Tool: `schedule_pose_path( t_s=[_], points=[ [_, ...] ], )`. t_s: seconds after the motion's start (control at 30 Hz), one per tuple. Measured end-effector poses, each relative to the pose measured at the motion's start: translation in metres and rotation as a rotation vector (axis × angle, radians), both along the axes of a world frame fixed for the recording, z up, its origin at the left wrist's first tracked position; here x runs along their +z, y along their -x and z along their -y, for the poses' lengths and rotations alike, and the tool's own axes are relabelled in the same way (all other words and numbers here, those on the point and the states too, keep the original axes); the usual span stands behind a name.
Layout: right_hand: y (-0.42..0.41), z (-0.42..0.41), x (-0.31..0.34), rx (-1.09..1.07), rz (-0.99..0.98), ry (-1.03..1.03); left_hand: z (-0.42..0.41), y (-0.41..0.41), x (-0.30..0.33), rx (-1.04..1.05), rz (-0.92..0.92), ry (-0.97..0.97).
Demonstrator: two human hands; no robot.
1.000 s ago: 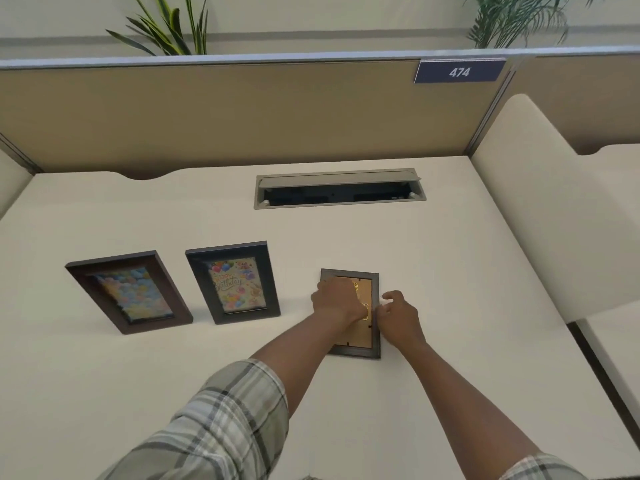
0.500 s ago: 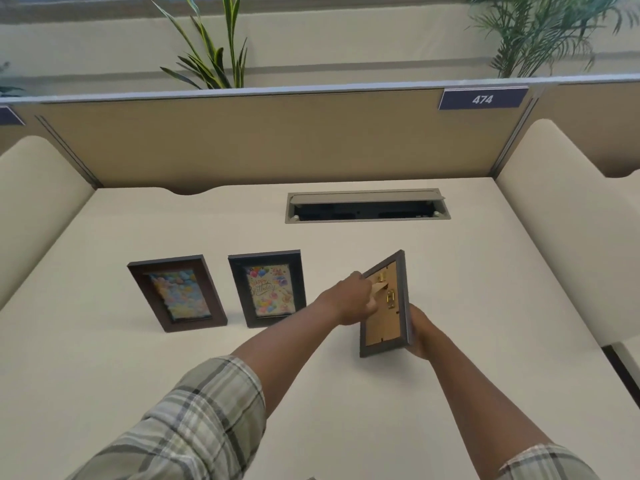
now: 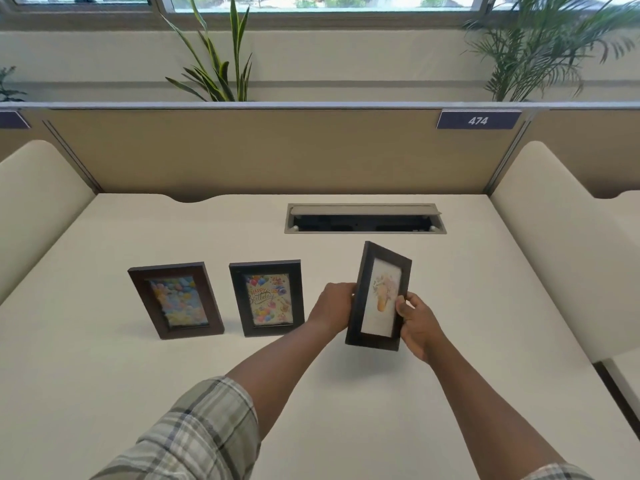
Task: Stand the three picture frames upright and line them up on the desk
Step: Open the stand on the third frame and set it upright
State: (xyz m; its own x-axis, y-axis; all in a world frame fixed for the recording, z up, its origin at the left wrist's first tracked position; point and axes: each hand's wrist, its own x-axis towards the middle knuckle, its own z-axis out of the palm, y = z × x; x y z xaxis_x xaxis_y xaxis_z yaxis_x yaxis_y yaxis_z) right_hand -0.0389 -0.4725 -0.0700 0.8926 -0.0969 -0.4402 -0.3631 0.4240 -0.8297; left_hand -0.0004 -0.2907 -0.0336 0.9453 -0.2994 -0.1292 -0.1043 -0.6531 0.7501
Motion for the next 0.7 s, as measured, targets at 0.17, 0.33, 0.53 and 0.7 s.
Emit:
schedule_pose_path(
  t_s=[0.17, 0.33, 0.53, 0.7],
  points=[
    [0.004, 0.012, 0.0, -0.031, 0.106, 0.18, 0.008, -0.006, -0.009, 0.17, -0.365, 0.4],
    [0.009, 0.02, 0.001, 0.018, 0.171, 0.398, 0.017, -0.01, -0.016, 0.393, -0.589, 0.604],
    [0.004, 0.022, -0.003, 0.094, 0.195, 0.631, 0.026, -0.014, -0.016, 0.488, -0.625, 0.731],
    [-0.001, 0.02, -0.011, 0.183, 0.216, 0.805, 0.021, -0.02, -0.017, 0.509, -0.629, 0.767]
  ],
)
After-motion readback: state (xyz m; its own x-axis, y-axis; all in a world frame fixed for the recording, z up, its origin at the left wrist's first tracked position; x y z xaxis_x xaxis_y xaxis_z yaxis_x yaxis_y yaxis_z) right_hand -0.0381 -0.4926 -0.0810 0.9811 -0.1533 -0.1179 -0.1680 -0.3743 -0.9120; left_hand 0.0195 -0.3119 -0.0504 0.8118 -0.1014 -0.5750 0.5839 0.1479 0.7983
